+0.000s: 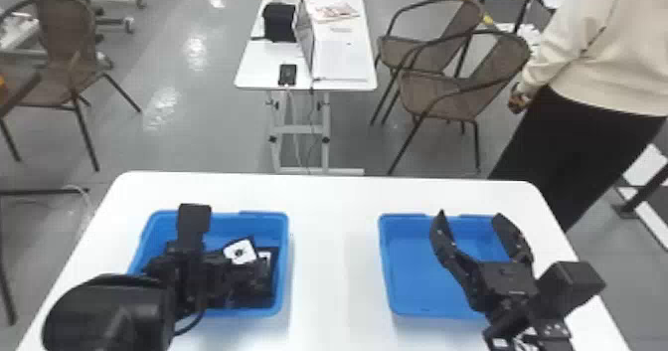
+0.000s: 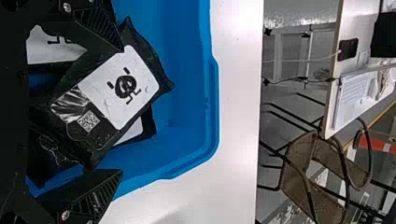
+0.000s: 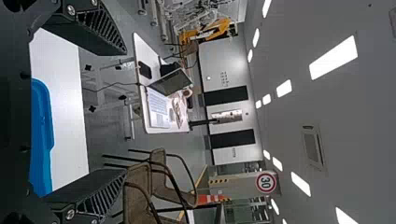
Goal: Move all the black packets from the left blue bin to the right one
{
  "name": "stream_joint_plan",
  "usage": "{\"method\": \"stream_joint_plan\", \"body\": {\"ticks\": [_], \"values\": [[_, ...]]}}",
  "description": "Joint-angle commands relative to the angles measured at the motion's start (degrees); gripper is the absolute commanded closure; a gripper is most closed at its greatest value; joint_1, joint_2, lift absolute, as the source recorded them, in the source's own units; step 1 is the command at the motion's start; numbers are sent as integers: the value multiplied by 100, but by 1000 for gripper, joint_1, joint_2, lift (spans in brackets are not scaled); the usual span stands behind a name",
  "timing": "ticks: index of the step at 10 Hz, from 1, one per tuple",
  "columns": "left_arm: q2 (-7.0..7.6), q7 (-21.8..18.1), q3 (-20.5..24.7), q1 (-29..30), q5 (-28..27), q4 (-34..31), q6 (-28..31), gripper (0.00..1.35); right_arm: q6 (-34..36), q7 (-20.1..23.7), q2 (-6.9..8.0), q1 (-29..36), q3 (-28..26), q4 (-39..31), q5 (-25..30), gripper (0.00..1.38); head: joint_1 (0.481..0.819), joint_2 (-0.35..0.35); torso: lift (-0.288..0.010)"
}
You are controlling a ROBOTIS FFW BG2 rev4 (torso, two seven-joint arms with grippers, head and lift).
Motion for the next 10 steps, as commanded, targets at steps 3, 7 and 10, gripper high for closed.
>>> {"method": "stream_joint_plan", "body": {"ticks": [3,7,10], "values": [[-11,-30,-56,-155,338,406,162,177,0,0,8,7,9,14,-12,116,695,-69,0],[33,-65,-118,-138,171,283,-40,975,0,9,8,-2,26,23,-38,242,695,-73,0],[103,-478,-21,29,-172,-244,48,1216,0,9,8,-28,70,40,-117,395,695,-68,0]]}}
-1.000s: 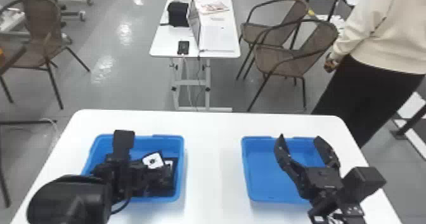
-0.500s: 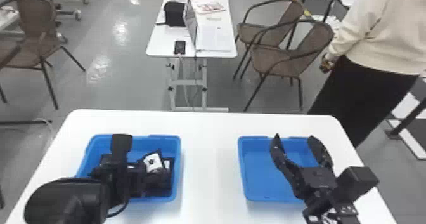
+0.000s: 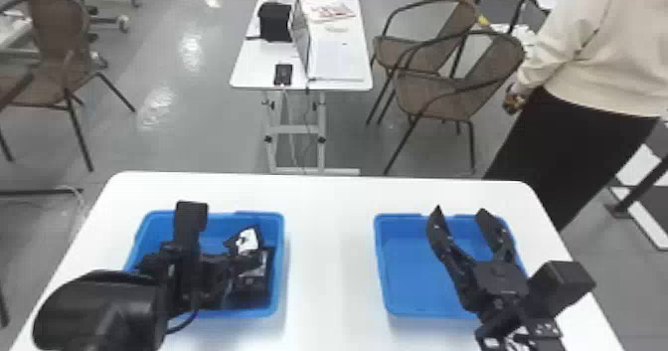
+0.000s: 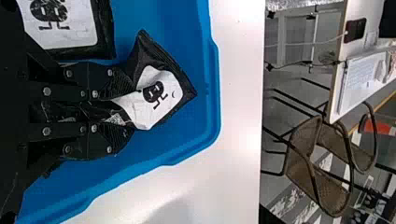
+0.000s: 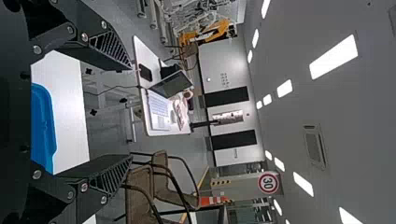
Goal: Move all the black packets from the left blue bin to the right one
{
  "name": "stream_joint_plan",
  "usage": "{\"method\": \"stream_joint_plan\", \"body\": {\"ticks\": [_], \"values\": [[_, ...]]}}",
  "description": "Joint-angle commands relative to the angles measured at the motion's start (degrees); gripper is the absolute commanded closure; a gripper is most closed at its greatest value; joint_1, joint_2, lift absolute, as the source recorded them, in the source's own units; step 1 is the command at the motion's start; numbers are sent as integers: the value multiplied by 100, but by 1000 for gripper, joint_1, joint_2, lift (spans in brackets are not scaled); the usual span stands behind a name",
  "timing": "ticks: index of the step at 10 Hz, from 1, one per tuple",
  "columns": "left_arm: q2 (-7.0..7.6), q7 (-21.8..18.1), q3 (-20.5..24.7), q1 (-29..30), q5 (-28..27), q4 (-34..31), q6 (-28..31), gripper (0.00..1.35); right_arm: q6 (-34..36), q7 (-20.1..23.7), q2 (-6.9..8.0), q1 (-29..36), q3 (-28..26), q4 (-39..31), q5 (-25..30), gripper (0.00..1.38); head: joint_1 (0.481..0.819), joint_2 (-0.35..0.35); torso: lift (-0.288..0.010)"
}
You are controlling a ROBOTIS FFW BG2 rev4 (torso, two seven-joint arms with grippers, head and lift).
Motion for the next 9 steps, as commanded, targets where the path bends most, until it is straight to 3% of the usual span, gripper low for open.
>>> {"method": "stream_joint_plan", "body": {"ticks": [1,4,5,7,8,9], "values": [[42,-338,183,272,-269,-656,144,1216,0,0,8,-22,34,-6,-60,395,695,-67,0],[51,-1199,464,1001,-1043,-2607,760,1214,0,114,8,-48,43,-33,-148,398,695,-51,0],[42,-1656,288,966,-1675,-2994,760,1211,211,264,8,-110,51,-77,-227,398,695,-46,0],[-90,-2702,-266,430,-3073,-3090,347,1211,791,888,8,-496,51,-41,-298,397,695,-51,0],[-90,-2834,-705,184,-3758,-3073,118,1211,1195,1266,-23,-742,51,-6,-359,394,695,-57,0],[-2,-2728,-1057,-1,-3943,-2941,-128,1211,1503,1564,-32,-953,60,55,-465,394,695,-56,0]]}}
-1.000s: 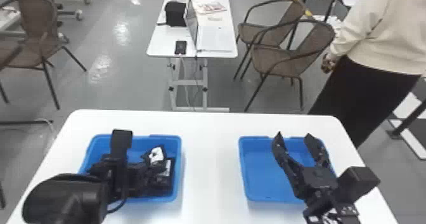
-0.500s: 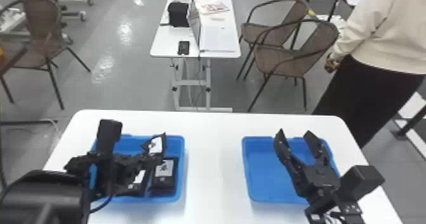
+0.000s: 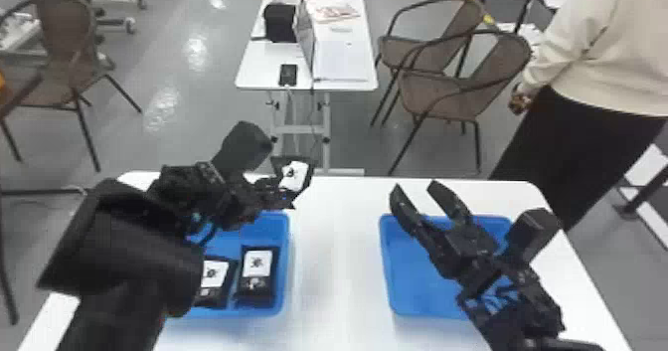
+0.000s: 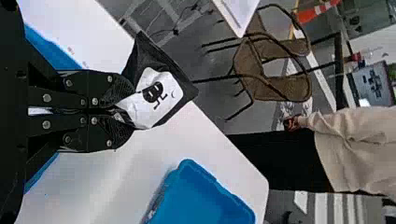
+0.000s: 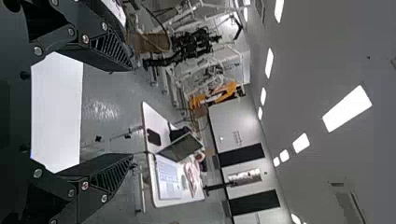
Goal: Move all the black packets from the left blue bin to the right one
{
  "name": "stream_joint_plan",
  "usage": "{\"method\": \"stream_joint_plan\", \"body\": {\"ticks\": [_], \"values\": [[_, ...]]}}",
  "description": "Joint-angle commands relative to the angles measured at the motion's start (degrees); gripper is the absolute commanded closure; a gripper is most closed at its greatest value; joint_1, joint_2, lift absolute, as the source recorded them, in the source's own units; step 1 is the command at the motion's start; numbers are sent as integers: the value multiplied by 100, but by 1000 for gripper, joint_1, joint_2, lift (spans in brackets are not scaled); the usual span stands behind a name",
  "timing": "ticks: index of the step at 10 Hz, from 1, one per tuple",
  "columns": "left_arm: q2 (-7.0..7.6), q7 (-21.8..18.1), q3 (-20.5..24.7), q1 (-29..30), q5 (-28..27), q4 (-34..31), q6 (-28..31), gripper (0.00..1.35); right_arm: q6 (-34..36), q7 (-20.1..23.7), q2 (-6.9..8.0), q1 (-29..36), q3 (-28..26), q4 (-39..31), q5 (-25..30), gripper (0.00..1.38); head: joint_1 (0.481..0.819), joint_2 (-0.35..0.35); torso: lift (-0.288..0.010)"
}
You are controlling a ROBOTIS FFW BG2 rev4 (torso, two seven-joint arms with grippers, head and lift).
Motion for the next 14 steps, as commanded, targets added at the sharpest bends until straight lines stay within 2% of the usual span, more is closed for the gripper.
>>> {"method": "stream_joint_plan", "body": {"ticks": [1,2,3,4,7,8,10,14], "values": [[126,185,-557,-307,-202,313,-490,1211,367,261,-16,-312,14,199,-413,394,695,-57,0],[161,405,-750,-404,-246,454,-903,1211,499,384,-7,-462,14,279,-651,394,695,-65,0],[126,634,-855,-457,-342,629,-1448,1211,596,463,-16,-585,14,402,-1064,394,695,-70,0],[109,721,-908,-554,-123,972,-1844,1211,596,586,-16,-725,23,639,-1591,394,695,-82,0],[117,748,-1181,-852,422,1579,-2503,1211,877,999,-112,-1226,6,1157,-2540,389,695,-125,0],[91,765,-1251,-958,475,1728,-2723,1211,1062,1078,-183,-1341,6,1245,-2698,372,695,-135,0],[82,836,-1453,-1081,457,1816,-2828,1211,1141,1192,-191,-1455,6,1377,-2734,328,695,-149,0],[38,897,-1629,-1125,651,1807,-2837,1211,1176,1201,-191,-1525,6,1553,-2672,328,695,-173,0]]}}
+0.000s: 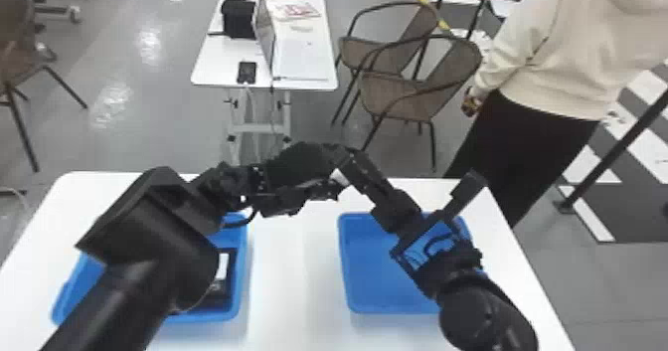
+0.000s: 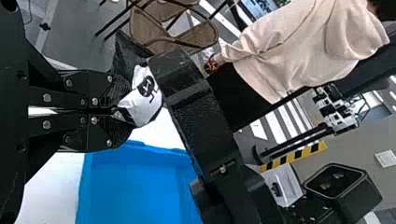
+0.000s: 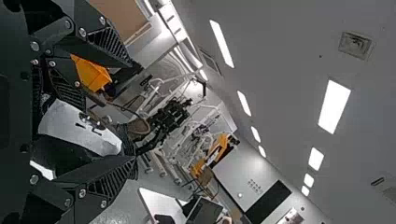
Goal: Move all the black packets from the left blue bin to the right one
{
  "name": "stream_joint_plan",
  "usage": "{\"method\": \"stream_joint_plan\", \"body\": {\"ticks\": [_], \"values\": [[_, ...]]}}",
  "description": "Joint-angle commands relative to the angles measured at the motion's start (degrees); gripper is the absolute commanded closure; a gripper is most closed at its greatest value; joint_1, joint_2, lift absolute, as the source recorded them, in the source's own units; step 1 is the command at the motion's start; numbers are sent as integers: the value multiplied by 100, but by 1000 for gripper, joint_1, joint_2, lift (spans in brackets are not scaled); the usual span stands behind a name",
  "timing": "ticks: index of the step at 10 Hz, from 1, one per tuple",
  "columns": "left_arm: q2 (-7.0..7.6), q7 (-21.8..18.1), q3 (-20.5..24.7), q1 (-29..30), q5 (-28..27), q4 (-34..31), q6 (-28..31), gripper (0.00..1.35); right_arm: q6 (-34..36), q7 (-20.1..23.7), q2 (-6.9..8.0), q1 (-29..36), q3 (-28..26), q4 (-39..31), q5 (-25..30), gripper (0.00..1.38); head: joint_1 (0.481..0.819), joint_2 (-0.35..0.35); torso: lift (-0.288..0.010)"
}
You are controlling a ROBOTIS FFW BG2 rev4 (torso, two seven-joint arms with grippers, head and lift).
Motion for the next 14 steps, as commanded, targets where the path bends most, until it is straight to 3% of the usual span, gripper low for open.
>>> {"method": "stream_joint_plan", "body": {"ticks": [1,3,5,8,12,13,14], "values": [[-12,15,-52,-20,138,-8,-9,1211,19,0,-2,-55,-5,85,84,335,695,-176,0],[5,24,-123,-29,155,-35,26,1211,1,-17,7,-64,-84,137,207,456,695,-186,0],[67,15,-96,23,102,-114,70,1211,-60,-53,42,32,-559,14,480,67,695,-203,0],[93,15,-35,59,50,-228,123,1211,-60,-123,51,94,-954,-30,620,128,695,-251,0],[40,103,-298,-82,322,-184,79,1211,36,-114,51,-214,-497,392,585,136,695,-242,0],[32,103,-307,-64,331,-184,105,1211,19,-114,51,-258,-497,410,620,211,695,-240,0],[49,103,-255,-38,463,-167,131,1211,-104,-114,51,-293,-506,445,629,685,695,-242,0]]}}
